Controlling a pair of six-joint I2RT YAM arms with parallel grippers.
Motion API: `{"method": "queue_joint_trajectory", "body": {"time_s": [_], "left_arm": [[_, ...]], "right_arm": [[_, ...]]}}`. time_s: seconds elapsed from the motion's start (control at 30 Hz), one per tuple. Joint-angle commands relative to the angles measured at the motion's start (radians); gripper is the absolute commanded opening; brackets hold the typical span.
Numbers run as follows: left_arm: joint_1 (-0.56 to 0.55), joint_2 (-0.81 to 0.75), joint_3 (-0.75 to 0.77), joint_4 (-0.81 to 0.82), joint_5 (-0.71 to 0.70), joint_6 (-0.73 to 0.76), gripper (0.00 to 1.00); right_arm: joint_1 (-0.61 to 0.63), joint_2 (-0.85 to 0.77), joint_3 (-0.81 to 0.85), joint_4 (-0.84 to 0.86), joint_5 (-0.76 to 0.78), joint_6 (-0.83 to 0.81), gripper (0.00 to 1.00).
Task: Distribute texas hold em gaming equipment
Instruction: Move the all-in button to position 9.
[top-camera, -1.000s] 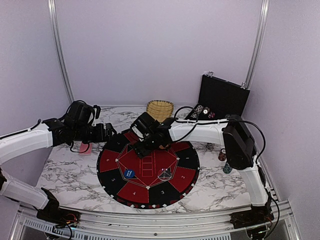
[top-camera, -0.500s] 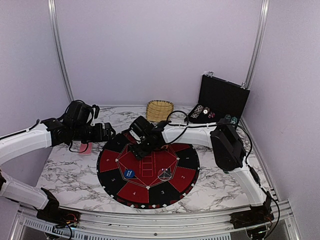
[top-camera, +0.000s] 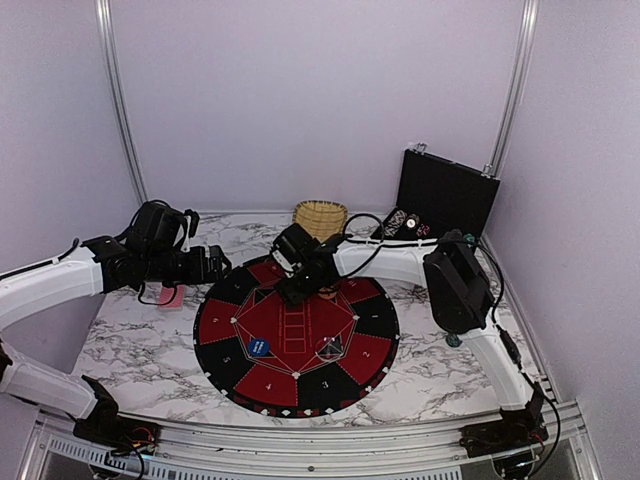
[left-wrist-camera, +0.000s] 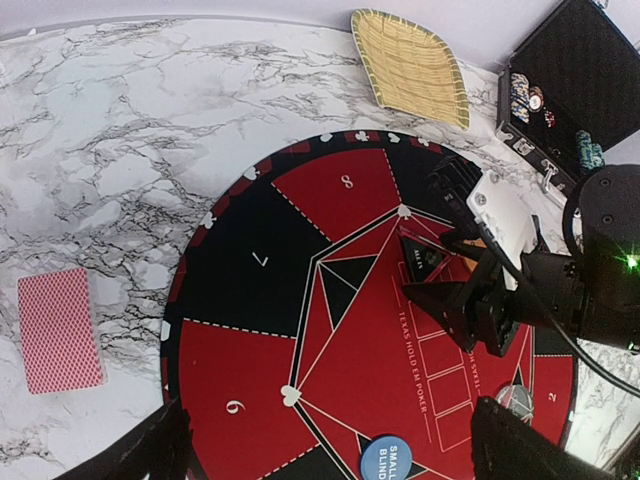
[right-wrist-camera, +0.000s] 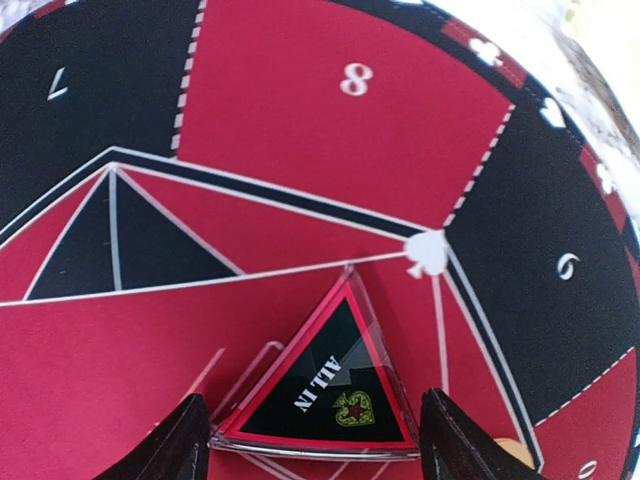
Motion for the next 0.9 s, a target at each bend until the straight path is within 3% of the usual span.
{"method": "queue_joint_trajectory", "body": {"time_s": [0.0, 0.3, 0.57, 0.87], "left_arm": [[0.008, -0.004, 0.014, -0.021, 0.001, 0.004, 0.99], [0.008, 0.003, 0.020, -0.021, 0.006, 0.006, 0.99], [0.009, -0.004, 0.022, -0.021, 0.003, 0.004, 0.99], [0.010, -0.021, 0.013, -0.020, -0.003, 0.001, 0.99]], "right_arm": [[-0.031, 0.027, 0.023, 0.003, 0.008, -0.007, 0.69], [-0.043, 0.039, 0.076, -0.004, -0.018, -0.029, 0.72], [-0.044, 0.017, 0.148, -0.040, -0.028, -0.035, 0.90], [-0.045, -0.132, 0.057, -0.044, 0.002, 0.006, 0.93]]}}
